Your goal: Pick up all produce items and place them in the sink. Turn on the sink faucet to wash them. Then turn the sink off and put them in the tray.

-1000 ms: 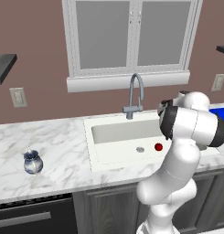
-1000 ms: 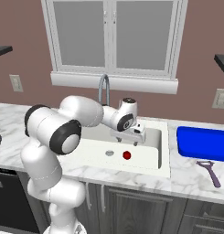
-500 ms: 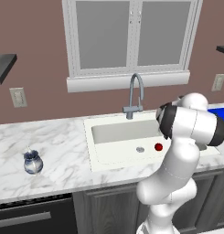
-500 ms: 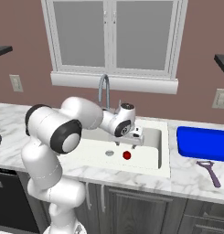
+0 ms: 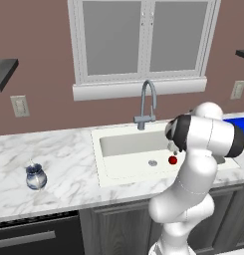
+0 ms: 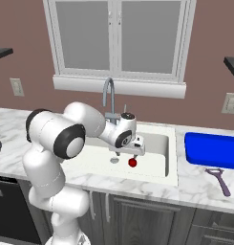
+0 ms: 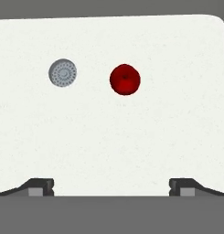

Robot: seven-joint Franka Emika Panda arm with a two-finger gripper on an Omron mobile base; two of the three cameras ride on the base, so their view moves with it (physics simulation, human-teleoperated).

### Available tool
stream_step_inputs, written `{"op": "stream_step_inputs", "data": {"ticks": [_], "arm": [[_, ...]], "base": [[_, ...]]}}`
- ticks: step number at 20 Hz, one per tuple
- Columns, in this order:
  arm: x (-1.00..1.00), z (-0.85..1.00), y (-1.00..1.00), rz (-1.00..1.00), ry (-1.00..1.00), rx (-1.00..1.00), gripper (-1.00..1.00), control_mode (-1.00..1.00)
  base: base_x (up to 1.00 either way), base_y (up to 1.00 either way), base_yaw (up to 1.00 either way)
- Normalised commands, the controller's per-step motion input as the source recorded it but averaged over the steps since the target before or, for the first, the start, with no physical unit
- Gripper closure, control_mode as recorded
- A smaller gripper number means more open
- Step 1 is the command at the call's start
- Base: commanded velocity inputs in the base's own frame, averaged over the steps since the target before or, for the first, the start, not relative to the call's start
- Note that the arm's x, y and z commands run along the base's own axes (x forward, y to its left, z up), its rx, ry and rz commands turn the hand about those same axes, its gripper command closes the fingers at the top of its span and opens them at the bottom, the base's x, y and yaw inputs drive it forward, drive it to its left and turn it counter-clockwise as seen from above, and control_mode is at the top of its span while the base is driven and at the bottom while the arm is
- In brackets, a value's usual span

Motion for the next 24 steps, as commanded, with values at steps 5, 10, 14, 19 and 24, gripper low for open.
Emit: {"op": "stream_step_inputs", "data": {"ticks": [5, 10, 14, 19, 24], "arm": [[0.04, -0.22, 0.05, 0.01, 0.0, 0.0, -1.0, -1.0], [0.09, -0.24, 0.0, 0.0, 0.0, 0.0, -1.0, -1.0], [0.17, -0.18, 0.0, 0.0, 0.0, 0.0, -1.0, -1.0], [0.16, -0.17, 0.0, 0.0, 0.0, 0.0, -1.0, -1.0], [0.11, -0.15, 0.0, 0.0, -0.03, 0.0, -1.0, -1.0]], "base": [[0.0, 0.0, 0.0], [0.0, 0.0, 0.0], [0.0, 0.0, 0.0], [0.0, 0.0, 0.0], [0.0, 0.0, 0.0]]}}
